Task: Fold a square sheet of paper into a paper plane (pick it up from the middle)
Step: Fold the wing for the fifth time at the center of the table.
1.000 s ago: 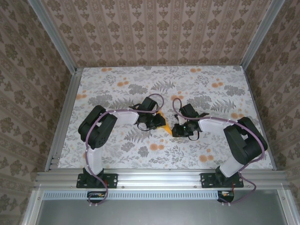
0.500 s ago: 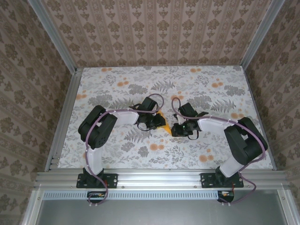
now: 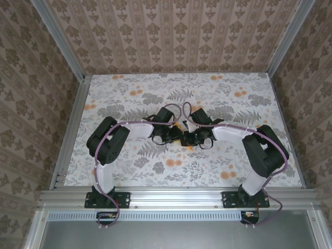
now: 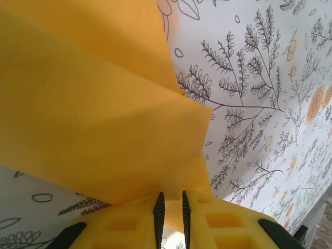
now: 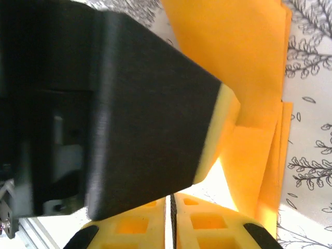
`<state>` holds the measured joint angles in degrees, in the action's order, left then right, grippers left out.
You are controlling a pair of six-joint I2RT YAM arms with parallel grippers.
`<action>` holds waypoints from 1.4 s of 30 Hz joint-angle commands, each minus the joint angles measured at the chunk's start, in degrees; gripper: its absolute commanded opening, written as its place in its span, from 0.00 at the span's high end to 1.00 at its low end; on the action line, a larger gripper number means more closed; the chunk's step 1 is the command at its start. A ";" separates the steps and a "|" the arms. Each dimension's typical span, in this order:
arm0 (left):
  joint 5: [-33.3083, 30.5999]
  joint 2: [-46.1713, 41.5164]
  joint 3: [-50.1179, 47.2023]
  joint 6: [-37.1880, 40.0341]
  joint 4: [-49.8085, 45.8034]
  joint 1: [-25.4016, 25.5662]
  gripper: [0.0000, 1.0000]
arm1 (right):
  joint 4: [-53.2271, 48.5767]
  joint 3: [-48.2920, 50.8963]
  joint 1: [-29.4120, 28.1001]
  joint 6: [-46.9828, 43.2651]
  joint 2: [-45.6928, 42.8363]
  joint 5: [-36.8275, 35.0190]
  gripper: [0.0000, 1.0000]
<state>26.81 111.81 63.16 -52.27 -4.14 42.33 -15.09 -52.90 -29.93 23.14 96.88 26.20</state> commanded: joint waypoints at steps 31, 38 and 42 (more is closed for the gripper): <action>-5.11 3.70 -0.57 0.50 -7.10 -1.02 0.79 | -0.09 7.74 3.68 1.96 1.03 -1.81 0.89; -5.41 4.27 -0.12 0.68 -7.95 -1.11 0.78 | 2.74 10.04 5.67 3.46 0.21 2.63 0.89; -5.63 4.47 0.08 0.76 -8.53 -1.13 0.78 | 1.87 11.21 5.94 3.50 -0.44 2.32 0.89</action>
<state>26.83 112.36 64.18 -52.27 -5.72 42.28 -7.57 -44.18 -24.62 25.74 97.10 30.04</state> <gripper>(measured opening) 0.215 0.109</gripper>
